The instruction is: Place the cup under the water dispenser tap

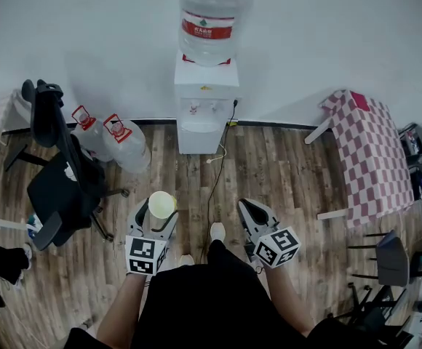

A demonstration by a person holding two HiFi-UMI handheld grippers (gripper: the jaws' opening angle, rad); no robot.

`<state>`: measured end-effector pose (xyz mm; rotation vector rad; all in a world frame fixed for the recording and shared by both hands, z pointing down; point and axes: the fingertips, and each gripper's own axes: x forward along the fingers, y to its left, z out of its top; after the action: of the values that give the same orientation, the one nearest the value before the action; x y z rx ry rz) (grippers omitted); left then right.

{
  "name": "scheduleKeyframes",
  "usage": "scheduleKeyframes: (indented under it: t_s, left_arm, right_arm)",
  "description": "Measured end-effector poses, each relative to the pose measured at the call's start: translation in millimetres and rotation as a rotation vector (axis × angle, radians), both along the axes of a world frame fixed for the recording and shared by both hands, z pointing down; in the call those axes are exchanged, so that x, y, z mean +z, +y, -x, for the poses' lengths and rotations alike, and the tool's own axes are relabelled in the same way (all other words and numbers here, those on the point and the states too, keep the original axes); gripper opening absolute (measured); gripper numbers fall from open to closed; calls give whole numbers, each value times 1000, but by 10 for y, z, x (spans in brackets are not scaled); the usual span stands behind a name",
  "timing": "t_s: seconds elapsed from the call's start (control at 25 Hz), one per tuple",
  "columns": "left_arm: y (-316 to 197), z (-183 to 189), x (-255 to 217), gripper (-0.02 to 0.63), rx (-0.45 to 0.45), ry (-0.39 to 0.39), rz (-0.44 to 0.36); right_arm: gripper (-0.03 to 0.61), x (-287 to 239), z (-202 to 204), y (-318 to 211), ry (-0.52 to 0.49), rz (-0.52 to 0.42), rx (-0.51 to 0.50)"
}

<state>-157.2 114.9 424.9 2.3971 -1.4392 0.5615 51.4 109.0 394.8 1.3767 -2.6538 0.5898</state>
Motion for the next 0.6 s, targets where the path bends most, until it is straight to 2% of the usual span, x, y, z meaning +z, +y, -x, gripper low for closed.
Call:
scheduleKeyframes:
  t_s: [0.28, 0.6]
  left_arm:
    - [-593, -382, -199, 357, -21, -10, -34]
    - [-993, -725, -183, 357, -75, -37, -11]
  right_arm:
    - [21, -42, -267, -593, -9, -18, -52]
    - [21, 55, -540, -1120, -31, 6, -125]
